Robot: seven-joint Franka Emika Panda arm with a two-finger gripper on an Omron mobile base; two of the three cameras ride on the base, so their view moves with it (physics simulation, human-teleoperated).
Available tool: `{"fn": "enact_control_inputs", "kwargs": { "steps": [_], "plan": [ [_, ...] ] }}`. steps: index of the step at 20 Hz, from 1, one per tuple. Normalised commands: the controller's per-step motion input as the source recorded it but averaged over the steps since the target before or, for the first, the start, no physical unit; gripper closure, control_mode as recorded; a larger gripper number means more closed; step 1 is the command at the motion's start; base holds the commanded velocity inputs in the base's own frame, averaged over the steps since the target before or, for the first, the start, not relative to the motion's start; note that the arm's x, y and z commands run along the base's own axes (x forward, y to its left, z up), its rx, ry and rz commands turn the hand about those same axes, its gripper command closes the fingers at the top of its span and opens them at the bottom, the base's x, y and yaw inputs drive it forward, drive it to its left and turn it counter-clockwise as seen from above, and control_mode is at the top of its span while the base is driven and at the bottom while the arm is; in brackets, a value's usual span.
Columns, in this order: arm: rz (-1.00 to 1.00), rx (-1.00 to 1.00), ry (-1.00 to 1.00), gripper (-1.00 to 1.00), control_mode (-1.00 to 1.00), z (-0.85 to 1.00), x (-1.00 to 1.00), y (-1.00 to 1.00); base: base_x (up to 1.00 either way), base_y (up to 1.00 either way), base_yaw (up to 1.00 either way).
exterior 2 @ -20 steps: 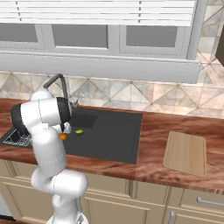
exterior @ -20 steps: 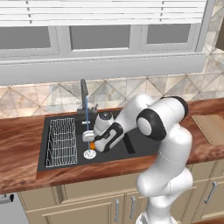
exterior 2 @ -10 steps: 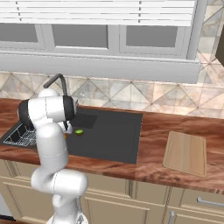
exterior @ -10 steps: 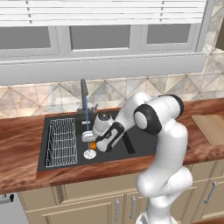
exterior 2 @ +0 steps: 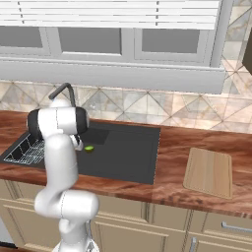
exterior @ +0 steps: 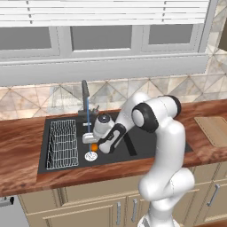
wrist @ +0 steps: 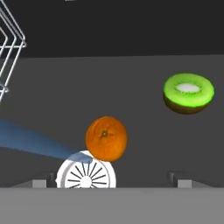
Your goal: Pick the kiwi, tangerine from the sink and place them on the cutting board to airdry. Then turn off the sink faucet.
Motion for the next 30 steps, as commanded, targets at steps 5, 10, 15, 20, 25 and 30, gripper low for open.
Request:
{"fn": "enact_control_inputs", "kwargs": {
  "steps": [5, 10, 15, 20, 25, 30],
  "plan": [
    [-0.02, 0.0, 0.0, -1.0, -1.0, -0.1, 0.24, 0.05, 0.0, 0.0, 0.0],
    [-0.02, 0.0, 0.0, -1.0, -1.0, -0.05, 0.18, 0.08, 0.0, 0.0, 0.0],
    [-0.02, 0.0, 0.04, -1.0, -1.0, -0.09, 0.04, 0.0, 0.0, 0.0, 0.0],
    [-0.03, 0.0, 0.04, -1.0, -1.0, -0.11, 0.0, 0.0, 0.0, 0.0, 0.0],
    [-0.03, 0.0, 0.03, -1.0, -1.0, -0.08, 0.04, 0.0, 0.0, 0.0, 0.0],
    [-0.02, 0.0, 0.03, -1.0, -1.0, -0.03, 0.21, 0.0, 0.0, 0.0, 0.0]
  ]
}}
